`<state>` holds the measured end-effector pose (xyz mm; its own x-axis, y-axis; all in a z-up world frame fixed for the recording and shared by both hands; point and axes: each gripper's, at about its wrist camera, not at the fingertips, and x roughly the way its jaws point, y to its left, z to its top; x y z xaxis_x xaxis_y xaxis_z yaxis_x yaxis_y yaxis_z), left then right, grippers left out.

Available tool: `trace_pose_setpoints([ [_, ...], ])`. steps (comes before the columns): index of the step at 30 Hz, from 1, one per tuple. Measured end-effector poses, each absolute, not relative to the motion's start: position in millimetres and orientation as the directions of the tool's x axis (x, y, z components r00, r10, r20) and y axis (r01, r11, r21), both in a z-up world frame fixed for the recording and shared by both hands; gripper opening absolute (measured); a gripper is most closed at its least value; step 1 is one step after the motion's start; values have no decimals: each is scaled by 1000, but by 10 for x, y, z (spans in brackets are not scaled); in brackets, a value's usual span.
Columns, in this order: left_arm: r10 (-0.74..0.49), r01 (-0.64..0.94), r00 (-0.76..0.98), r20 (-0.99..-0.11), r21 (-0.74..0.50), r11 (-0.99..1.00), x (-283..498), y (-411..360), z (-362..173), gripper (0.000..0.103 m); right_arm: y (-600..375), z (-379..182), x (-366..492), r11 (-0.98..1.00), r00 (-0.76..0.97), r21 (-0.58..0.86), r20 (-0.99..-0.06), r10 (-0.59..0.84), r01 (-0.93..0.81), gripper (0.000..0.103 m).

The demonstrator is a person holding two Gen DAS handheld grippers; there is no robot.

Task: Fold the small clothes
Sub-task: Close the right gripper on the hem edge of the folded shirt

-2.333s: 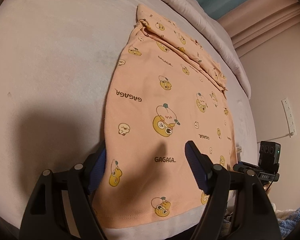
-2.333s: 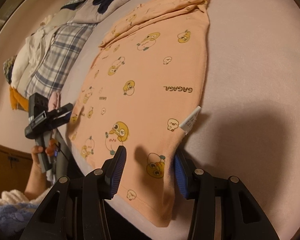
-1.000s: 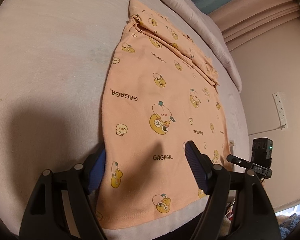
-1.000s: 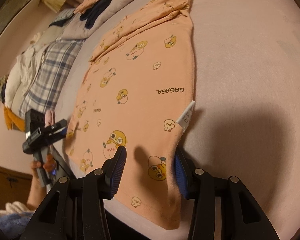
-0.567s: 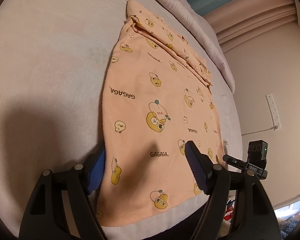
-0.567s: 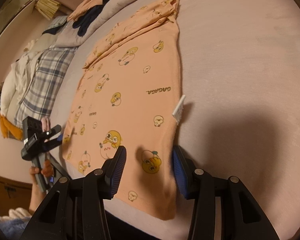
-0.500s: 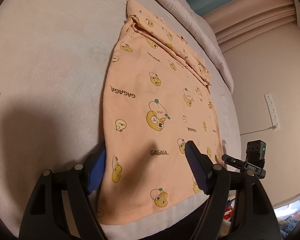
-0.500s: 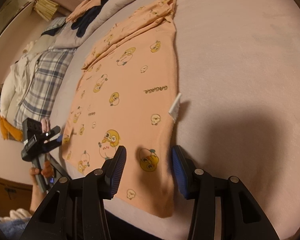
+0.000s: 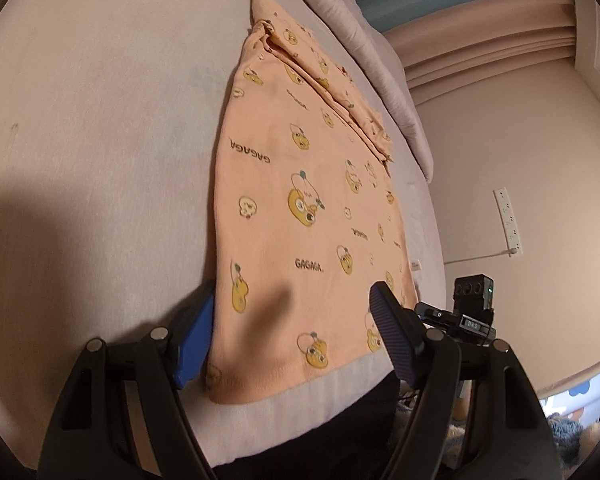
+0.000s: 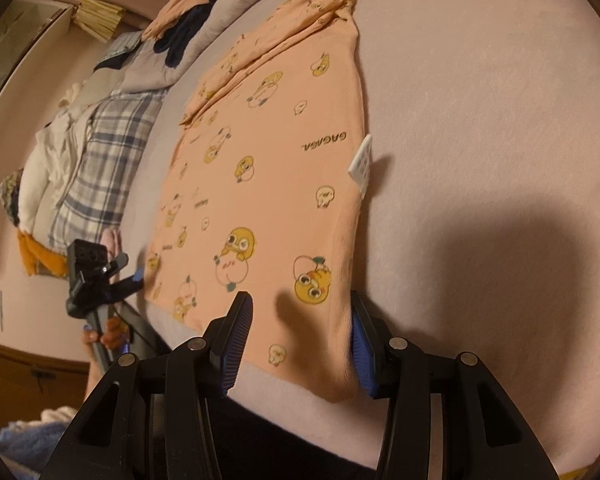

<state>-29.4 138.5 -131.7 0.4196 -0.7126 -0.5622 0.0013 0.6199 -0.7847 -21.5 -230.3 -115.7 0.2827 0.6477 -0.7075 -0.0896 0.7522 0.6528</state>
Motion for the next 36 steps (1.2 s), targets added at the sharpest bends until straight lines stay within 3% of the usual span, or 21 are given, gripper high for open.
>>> trace_pose_setpoints([
  [9,-749,31,399,-530,-808,588,-185,1292,-1350,74,-2345,-1295,-10,641,298,765,-598,744,-66,47],
  [18,-755,57,373,-539,-799,598,-38,1143,-1344,74,-2245,-1281,80,629,304,770,-578,757,-103,47],
  [30,-760,64,352,-546,-796,602,-209,1059,-1346,74,-2305,-1307,-65,646,275,753,-600,751,-124,39],
  [34,-765,44,365,-531,-811,584,-146,1053,-1368,73,-2302,-1345,1,652,278,750,-605,746,-115,27],
  [36,-757,44,371,-537,-804,593,-137,1034,-1355,69,-2312,-1341,-9,654,281,747,-606,744,-121,26],
])
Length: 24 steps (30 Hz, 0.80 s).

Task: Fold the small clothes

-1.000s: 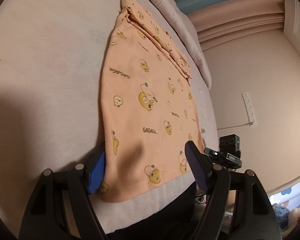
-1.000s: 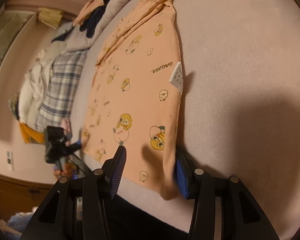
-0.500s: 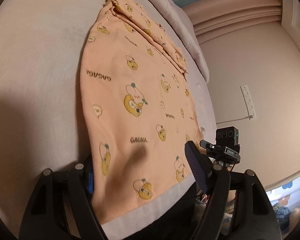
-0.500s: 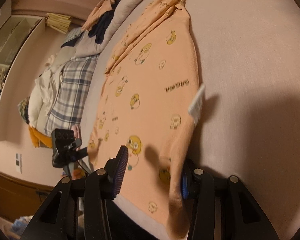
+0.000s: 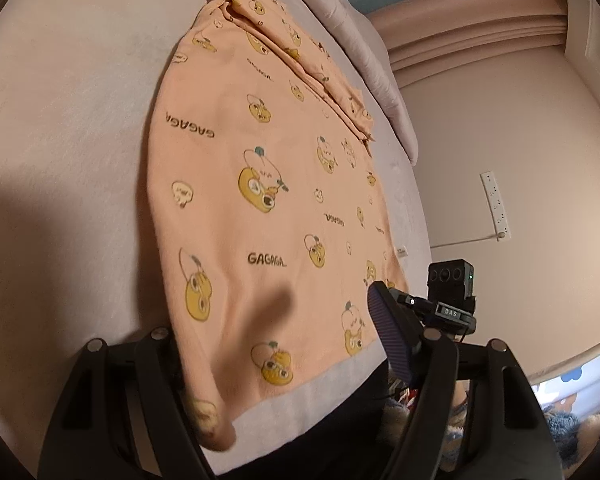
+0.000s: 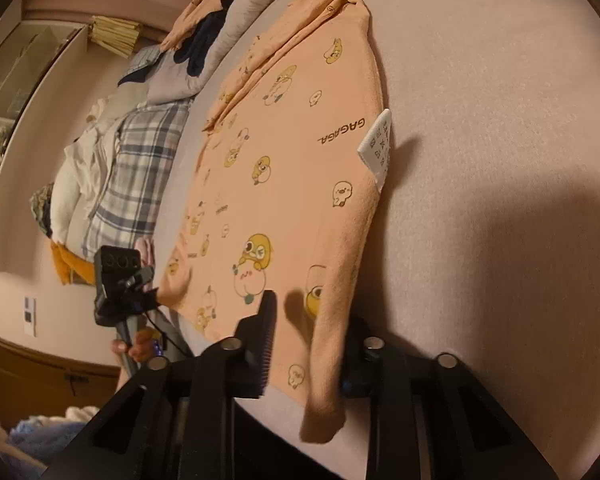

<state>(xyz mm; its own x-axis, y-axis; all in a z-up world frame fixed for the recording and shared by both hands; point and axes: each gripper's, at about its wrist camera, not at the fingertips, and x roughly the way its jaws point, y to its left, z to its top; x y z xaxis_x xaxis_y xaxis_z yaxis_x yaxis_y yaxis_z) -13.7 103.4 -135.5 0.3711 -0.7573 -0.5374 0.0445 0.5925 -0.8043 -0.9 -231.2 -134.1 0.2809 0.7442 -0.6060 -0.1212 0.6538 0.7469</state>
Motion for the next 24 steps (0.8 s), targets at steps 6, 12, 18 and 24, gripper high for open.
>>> trace_pose_setpoints([
  [6,-735,14,373,-566,-789,614,-156,1068,-1390,33,-2315,-1307,-110,680,303,720,-623,722,-139,15],
  [12,-717,-33,387,-580,-785,618,-178,1148,-1458,12,-2287,-1281,-154,692,324,705,-625,710,-155,7],
  [18,-761,-1,420,-495,-839,545,-251,1195,-1421,5,-2289,-1163,-197,638,361,743,-549,754,-203,6],
  [24,-806,74,453,-380,-885,459,-257,1185,-1314,4,-2290,-1002,-198,540,402,798,-416,815,-268,6],
])
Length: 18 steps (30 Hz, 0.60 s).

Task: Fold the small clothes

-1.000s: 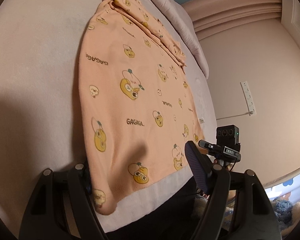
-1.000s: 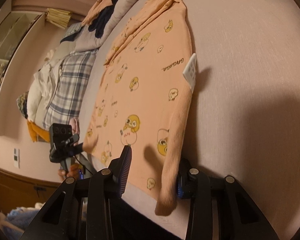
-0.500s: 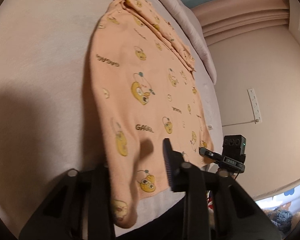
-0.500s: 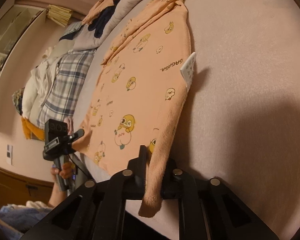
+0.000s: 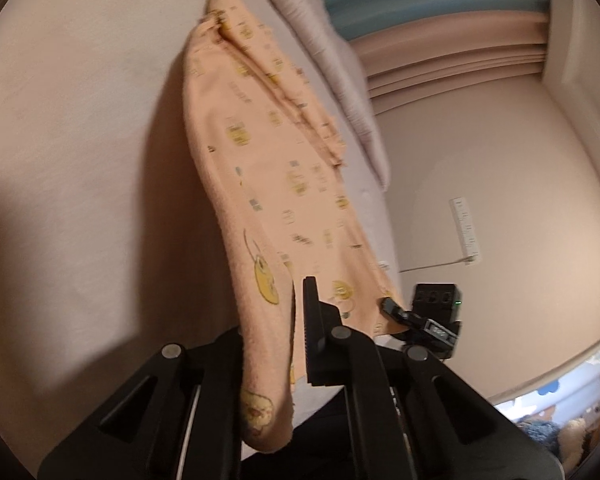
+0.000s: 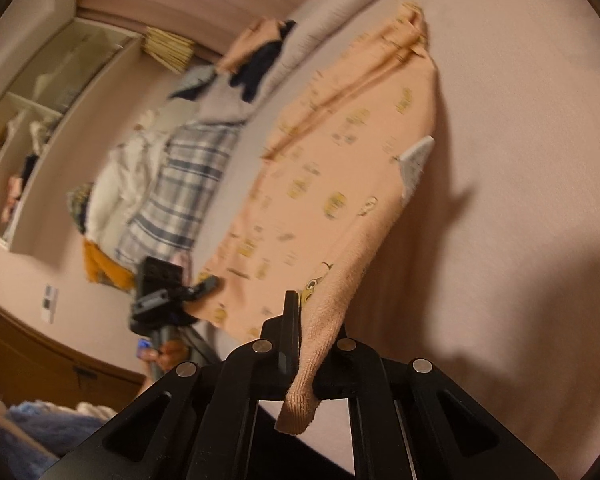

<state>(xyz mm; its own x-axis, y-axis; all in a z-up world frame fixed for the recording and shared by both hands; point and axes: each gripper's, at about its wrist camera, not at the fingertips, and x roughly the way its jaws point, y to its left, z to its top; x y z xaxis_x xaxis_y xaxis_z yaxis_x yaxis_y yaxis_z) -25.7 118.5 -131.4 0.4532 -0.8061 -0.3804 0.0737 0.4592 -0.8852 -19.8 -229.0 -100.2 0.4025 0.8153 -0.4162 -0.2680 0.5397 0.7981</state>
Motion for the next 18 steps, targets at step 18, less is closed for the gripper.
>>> trace_pose_setpoints([
  [18,-810,192,546,-213,-910,368,87,1316,-737,4,-2251,-509,-59,521,507,758,-294,810,-393,6],
])
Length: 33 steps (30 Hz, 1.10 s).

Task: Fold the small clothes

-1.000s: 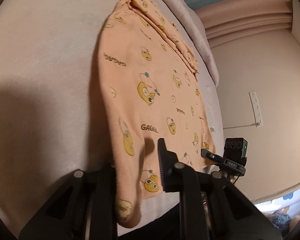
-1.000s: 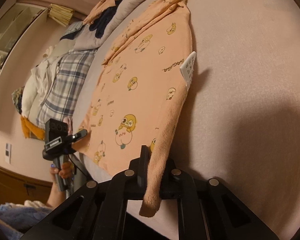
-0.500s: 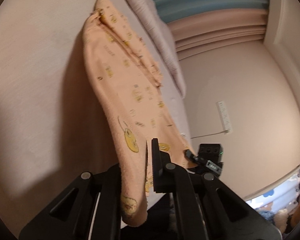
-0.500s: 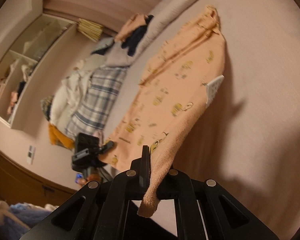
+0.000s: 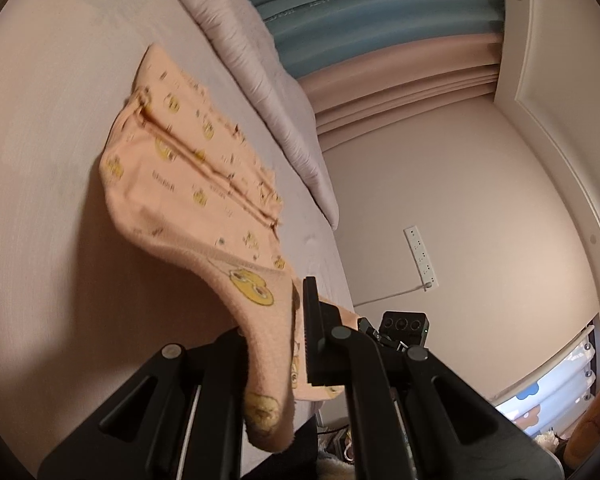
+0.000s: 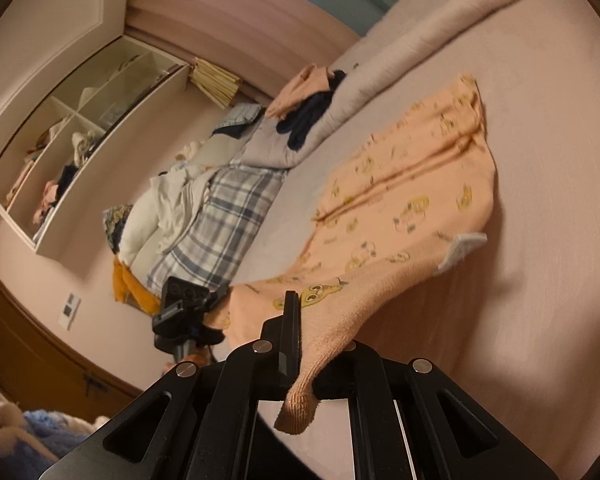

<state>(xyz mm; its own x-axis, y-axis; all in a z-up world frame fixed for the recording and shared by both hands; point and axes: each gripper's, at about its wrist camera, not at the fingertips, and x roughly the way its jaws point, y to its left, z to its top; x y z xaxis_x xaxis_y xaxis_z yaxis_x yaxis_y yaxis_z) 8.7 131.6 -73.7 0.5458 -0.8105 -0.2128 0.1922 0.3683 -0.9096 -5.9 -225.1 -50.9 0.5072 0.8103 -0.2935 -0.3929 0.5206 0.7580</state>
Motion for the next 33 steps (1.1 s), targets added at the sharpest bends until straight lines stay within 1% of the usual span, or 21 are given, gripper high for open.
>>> trace_pose_setpoints([
  [11,-781,219,589,-205,-890,399,445,1418,-437,4,-2283,-196,226,592,574,686,-303,761,-423,6],
  [21,-774,176,604,-190,-915,362,802,1487,-522,4,-2295,-86,571,650,609,640,-338,717,-410,6],
  [27,-770,171,604,-207,-910,379,988,1533,-493,4,-2278,-71,772,677,617,618,-364,697,-400,6],
  [33,-761,169,608,-226,-900,402,1339,1535,-469,4,-2320,-15,1059,708,651,599,-373,661,-375,6],
])
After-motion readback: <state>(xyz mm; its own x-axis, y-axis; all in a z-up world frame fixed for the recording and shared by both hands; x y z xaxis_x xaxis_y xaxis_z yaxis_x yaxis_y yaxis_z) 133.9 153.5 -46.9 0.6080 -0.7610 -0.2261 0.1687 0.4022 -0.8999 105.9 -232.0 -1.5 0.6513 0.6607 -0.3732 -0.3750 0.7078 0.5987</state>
